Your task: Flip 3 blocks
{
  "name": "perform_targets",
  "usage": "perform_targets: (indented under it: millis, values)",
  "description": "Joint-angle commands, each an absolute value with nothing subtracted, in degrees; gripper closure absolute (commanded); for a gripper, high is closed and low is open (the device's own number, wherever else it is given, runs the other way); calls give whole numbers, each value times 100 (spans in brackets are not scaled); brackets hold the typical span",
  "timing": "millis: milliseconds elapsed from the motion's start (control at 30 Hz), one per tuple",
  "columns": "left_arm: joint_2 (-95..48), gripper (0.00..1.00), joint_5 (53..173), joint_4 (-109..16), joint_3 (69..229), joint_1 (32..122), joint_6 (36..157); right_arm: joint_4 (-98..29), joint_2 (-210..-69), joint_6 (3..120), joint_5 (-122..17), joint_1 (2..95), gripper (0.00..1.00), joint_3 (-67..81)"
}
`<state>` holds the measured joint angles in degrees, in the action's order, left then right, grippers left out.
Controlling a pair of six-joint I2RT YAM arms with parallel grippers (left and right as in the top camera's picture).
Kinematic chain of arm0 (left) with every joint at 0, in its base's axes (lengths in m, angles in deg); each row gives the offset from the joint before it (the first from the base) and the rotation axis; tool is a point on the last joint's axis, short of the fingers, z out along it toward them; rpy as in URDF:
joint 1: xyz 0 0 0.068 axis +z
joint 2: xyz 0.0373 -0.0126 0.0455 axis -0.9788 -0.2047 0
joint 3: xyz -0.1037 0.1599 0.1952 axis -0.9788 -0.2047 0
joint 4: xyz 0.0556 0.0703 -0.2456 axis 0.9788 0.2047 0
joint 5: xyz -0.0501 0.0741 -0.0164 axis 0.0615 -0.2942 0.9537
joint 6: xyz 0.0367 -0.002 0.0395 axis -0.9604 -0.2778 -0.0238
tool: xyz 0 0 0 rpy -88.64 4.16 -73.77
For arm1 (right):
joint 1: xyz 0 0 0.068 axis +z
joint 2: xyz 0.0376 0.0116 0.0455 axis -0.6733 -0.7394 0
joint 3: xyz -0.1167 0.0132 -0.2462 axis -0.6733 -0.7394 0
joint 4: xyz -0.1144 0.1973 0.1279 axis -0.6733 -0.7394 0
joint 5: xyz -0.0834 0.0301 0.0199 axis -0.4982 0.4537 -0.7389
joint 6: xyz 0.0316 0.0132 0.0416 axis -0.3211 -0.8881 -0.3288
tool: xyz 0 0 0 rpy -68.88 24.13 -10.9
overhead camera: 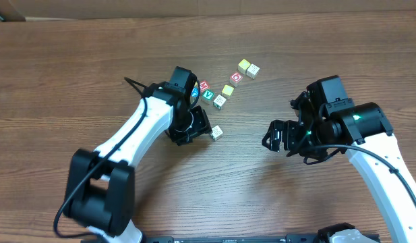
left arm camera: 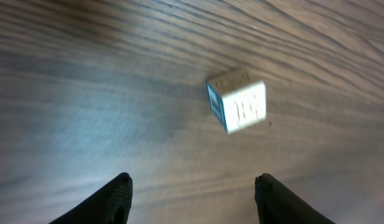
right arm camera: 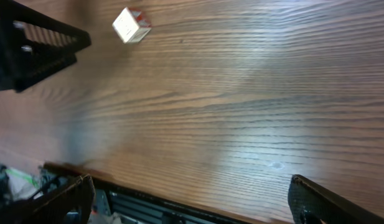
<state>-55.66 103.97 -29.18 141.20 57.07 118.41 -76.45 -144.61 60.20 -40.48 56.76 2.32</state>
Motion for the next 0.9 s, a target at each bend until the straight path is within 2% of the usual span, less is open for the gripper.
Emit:
perform_targets:
  millis: [0,133,233,500,600,733,867]
  values:
    - [-5879,38,10793,-3145,14229,5711,12169,-7636,-14400,5917,-4231,5602,0,368]
    - [-6003,36,10819,-3403,14240,5704,12416,-7682,-14400,6118,-4233,5602,0,368]
    - [-6003,29,10821,-3569,14242,5667,12523,-7723,-14400,6243,-4233,5602,0,368]
    - [-6093,27,10707,-3989,14242,5280,13002,-7682,-14400,6285,-4229,5602,0,368]
    - [-6132,29,10568,-4057,14242,5175,13102,-7747,-14400,6370,-4229,5608,0,368]
    - [-6143,38,10347,-4037,14242,5169,13118,-7874,-14400,6370,-4227,5608,0,368]
    - [-6148,38,10093,-3965,14242,5171,13115,-7900,-14400,6374,-4183,5608,0,368]
